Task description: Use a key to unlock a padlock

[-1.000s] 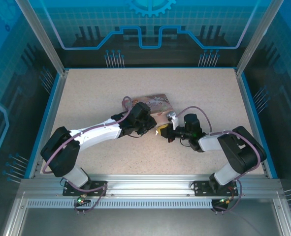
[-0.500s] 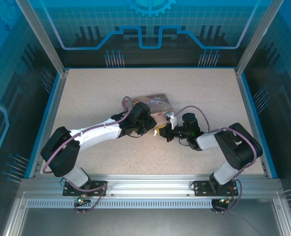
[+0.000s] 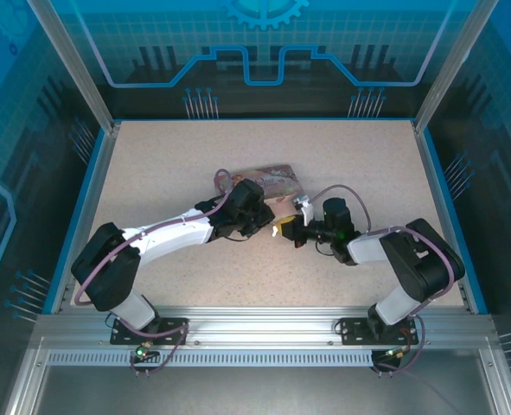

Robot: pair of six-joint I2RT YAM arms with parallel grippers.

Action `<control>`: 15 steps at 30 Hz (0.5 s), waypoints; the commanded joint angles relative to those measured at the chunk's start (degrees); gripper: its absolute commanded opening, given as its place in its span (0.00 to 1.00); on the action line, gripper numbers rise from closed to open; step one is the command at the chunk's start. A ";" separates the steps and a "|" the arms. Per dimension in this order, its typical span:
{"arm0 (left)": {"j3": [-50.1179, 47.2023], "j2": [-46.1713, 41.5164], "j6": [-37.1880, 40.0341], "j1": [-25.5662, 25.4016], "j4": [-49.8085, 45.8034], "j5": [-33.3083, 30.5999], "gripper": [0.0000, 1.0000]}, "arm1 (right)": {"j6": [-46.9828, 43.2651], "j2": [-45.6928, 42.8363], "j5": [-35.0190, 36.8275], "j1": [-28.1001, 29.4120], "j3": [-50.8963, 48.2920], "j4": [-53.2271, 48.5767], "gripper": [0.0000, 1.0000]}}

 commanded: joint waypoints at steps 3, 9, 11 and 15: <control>-1.24 -0.36 0.02 -0.70 -0.51 3.47 0.03 | 0.65 -1.52 -2.20 0.07 1.66 7.52 0.00; -1.32 -0.58 -0.55 -0.76 0.52 3.48 0.03 | 1.17 1.81 -2.04 1.55 2.41 8.63 0.00; -1.33 -0.57 -0.80 -0.74 0.91 3.51 0.03 | 1.65 2.81 -2.07 1.78 2.51 9.51 0.00; -0.94 -0.17 -0.88 -1.04 1.18 3.82 0.02 | 2.56 4.03 -2.14 2.29 3.48 10.33 0.00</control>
